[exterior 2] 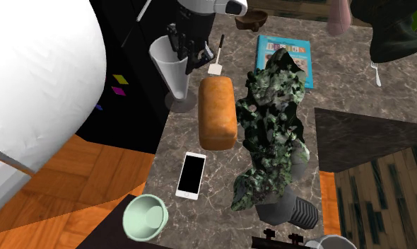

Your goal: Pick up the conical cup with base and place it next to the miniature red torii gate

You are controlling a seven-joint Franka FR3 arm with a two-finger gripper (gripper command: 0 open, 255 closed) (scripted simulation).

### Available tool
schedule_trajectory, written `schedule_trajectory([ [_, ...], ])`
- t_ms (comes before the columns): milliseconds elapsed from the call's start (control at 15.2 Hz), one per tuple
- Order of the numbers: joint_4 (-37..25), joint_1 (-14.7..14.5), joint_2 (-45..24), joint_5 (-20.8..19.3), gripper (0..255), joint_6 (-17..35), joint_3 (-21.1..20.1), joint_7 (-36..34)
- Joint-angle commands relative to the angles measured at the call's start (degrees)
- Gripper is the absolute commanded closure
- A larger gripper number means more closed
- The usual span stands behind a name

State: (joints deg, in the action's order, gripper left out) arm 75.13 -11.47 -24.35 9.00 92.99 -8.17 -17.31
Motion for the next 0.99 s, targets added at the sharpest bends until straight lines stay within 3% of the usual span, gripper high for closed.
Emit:
schedule_trajectory([
  [0,-1.9,0.0,-0.2,0.0,255,-1.6,0.0,-0.3],
  [924,-19.1,-0.5,-4.2,-0.4,255,-14.6,-0.3,-2.7],
])
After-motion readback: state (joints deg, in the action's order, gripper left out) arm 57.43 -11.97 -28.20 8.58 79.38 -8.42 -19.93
